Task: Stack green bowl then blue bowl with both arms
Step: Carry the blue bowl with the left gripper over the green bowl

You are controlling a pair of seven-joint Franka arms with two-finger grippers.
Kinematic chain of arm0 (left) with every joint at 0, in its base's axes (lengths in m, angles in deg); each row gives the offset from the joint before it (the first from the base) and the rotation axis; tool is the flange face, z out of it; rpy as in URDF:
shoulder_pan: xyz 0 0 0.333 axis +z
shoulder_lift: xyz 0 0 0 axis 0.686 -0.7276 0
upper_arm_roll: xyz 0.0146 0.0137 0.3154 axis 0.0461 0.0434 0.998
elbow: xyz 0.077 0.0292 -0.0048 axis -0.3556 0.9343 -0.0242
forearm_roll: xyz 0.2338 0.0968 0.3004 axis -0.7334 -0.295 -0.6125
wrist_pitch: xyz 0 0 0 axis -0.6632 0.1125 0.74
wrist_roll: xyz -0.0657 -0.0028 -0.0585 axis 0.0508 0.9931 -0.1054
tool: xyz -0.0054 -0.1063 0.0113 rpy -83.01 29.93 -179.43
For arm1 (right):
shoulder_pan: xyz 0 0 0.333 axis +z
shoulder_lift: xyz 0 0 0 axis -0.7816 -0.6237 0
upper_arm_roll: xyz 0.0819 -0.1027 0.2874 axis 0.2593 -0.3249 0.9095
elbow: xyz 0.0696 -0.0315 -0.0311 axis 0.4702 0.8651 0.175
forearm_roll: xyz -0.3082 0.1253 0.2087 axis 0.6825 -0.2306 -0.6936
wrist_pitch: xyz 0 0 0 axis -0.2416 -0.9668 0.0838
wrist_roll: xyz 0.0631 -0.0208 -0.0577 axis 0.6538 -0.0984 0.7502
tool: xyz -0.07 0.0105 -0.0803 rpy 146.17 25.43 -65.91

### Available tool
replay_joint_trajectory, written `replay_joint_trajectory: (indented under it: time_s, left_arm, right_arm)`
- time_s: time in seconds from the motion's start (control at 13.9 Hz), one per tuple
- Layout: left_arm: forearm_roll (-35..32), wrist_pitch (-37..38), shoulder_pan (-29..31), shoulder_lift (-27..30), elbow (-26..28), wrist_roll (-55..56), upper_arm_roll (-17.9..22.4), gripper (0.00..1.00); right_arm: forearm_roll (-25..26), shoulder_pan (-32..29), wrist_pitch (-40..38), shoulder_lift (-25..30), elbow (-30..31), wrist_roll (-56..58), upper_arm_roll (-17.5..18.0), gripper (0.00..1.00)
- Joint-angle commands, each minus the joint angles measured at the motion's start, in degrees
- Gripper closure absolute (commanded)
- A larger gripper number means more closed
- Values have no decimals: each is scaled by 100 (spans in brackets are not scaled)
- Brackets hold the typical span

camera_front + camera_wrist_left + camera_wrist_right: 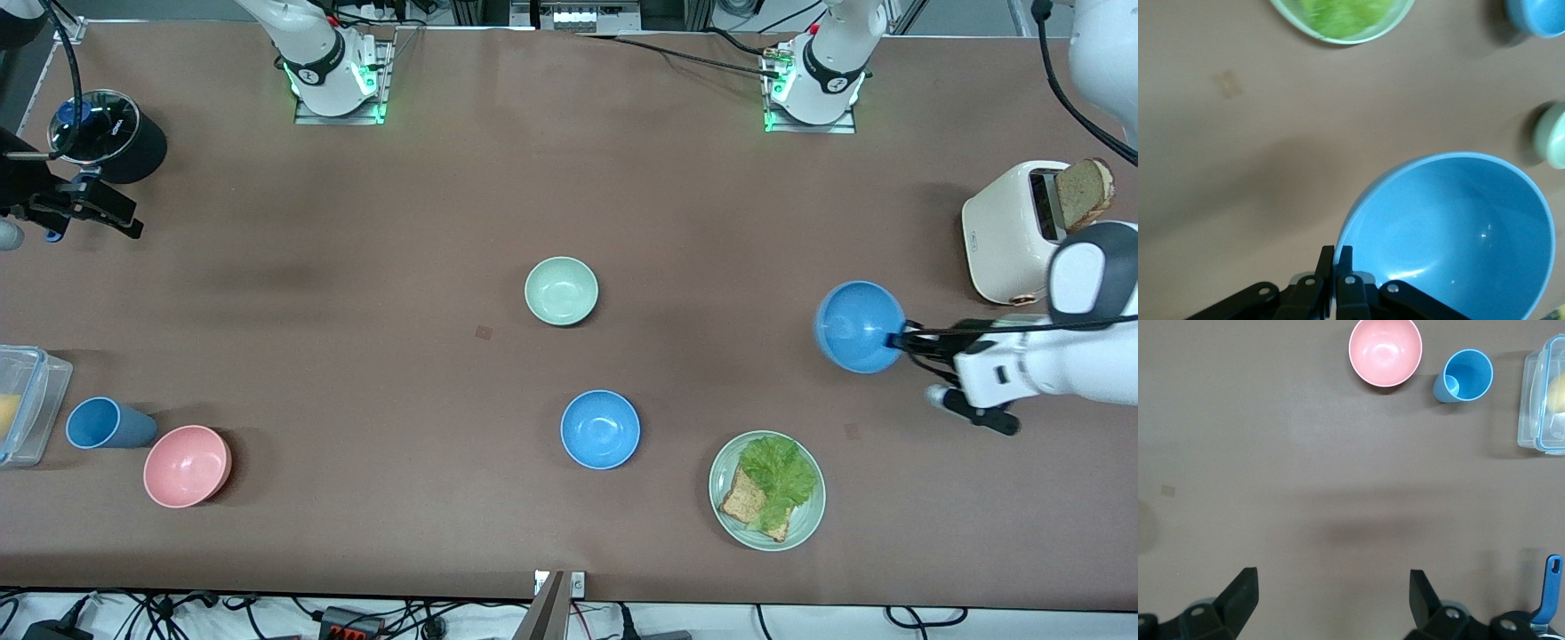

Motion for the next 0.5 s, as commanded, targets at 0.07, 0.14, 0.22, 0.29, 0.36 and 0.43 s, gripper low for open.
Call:
replay_joint_trajectory:
  time_s: [0.07,0.14,0.22,0.29,0.36,0.43]
  left_arm:
    - [-14,16,-530,87,90,2031,-630,100]
    - [3,15,-776,78,90,2297,-621,100]
    - [3,-2,-953,52,90,2473,-595,100]
    - [-6,-115,-1050,52,108,2614,-594,100]
    - [-23,-247,-1103,43,116,2746,-594,100]
    - [-14,-335,-1261,26,116,2895,-586,100]
  right_arm:
    - [36,28,50,148,131,109,-20,0]
    - [36,28,50,174,131,100,-20,0]
    - [36,37,58,192,148,83,-20,0]
    - [45,37,67,192,140,57,-20,0]
    - [45,28,59,192,157,48,-20,0]
    - [45,28,58,210,166,48,-20,0]
